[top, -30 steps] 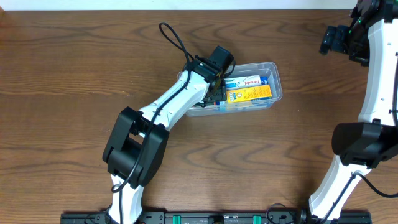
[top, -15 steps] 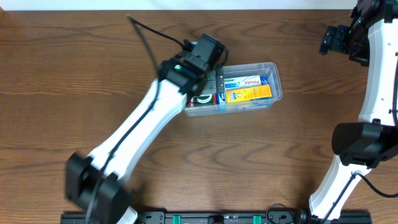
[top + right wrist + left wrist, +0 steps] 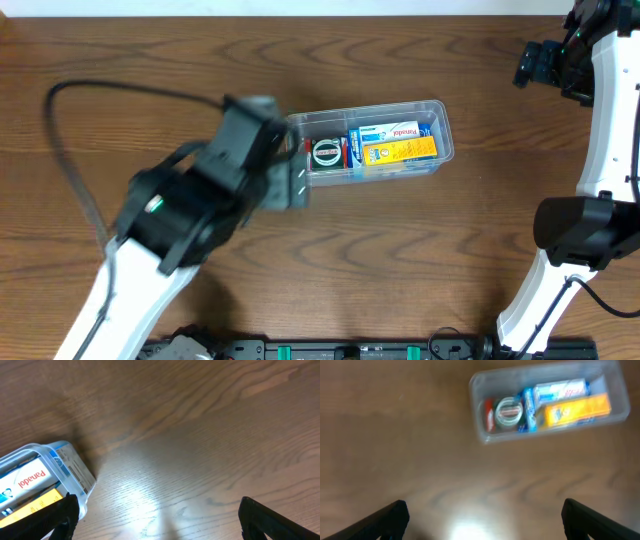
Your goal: Pack container
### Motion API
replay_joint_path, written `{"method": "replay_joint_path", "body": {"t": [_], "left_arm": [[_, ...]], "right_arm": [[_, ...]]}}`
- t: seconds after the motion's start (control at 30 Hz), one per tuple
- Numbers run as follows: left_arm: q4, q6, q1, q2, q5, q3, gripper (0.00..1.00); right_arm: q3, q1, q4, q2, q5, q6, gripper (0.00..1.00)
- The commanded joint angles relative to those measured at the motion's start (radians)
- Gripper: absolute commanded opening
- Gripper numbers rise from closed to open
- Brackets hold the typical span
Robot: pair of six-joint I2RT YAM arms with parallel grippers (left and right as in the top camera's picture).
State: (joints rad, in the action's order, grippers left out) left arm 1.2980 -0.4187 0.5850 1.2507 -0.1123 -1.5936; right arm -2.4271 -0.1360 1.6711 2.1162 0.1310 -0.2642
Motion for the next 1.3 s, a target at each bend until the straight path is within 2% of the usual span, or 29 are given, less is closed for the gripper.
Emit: {"method": "replay_joint_path", "body": {"t": [0.0,0.4,0.67,0.8,0.97,1.13,1.27], "left_arm": [[0.077,0.022,-0.004,-0.074,-0.016,-0.002,0.98],[0.271,0.018,-0.004,-0.223,-0.005,0.034,0.98],[0.235,-0.020,-0.004,-0.277,-0.007,0.171,0.98],[0.077,-0.009,-0.030,-0.361,-0.035,0.311,0.98],[-0.228,0.035,-0.140,-0.549,-0.022,0.571,0.98],[-0.524,0.125,-0.290,-0.719,0.115,0.814,0.98],[-0.726,0.138,-0.374,-0.819,0.200,0.961,0.98]], "right_arm": [[-0.012,-0.001,0.001,-0.006,0.007,-0.016,0.99],[-0.012,-0.001,0.001,-0.006,0.007,-0.016,0.99],[-0.012,-0.001,0.001,-0.006,0.007,-0.016,0.99],[-0.012,-0.001,0.001,-0.006,0.007,-0.016,0.99],[-0.012,-0.001,0.001,-0.006,0.007,-0.016,0.99],[-0.012,-0.001,0.001,-0.006,0.007,-0.016,0.99],[-0.012,-0.001,0.001,-0.006,0.007,-0.016,0.99]]}}
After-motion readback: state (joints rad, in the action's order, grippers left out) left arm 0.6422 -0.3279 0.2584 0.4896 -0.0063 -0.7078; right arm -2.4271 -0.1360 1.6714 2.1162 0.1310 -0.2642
